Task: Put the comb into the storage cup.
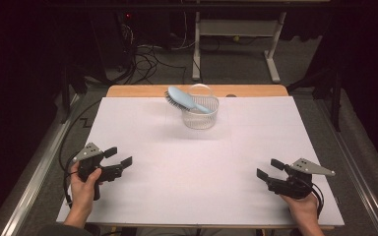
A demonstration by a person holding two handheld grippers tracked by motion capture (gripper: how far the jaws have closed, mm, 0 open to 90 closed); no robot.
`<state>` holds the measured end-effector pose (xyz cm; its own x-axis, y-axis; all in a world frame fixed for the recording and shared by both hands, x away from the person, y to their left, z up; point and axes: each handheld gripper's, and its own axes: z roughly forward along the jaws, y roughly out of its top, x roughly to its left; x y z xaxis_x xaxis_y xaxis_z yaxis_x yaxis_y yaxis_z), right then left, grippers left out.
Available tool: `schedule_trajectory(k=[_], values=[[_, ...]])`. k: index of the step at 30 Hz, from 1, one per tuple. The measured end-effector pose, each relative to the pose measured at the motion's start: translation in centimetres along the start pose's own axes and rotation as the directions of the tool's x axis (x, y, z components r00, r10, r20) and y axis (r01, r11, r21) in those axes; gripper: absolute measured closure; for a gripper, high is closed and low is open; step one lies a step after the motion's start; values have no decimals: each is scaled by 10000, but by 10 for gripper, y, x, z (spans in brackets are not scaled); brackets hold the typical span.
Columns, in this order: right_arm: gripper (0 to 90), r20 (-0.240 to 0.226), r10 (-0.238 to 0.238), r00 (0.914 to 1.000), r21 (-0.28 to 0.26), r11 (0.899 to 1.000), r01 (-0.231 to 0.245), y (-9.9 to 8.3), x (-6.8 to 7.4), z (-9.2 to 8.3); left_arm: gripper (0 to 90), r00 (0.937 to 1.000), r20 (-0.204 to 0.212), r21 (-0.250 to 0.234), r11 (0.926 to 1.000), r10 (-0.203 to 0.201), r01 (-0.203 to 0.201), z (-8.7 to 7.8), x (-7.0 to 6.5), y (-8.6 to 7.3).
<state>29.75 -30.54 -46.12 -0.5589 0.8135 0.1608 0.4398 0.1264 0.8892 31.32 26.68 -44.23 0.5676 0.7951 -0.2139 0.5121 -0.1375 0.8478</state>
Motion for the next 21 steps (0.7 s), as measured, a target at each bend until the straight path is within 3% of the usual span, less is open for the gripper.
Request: schedule_trajectory(k=[21], values=[[270,2,-11,10000,-13,10000,11,0,0,0,233,9987,-343,73,9993,-367,370,-1,5,-14]])
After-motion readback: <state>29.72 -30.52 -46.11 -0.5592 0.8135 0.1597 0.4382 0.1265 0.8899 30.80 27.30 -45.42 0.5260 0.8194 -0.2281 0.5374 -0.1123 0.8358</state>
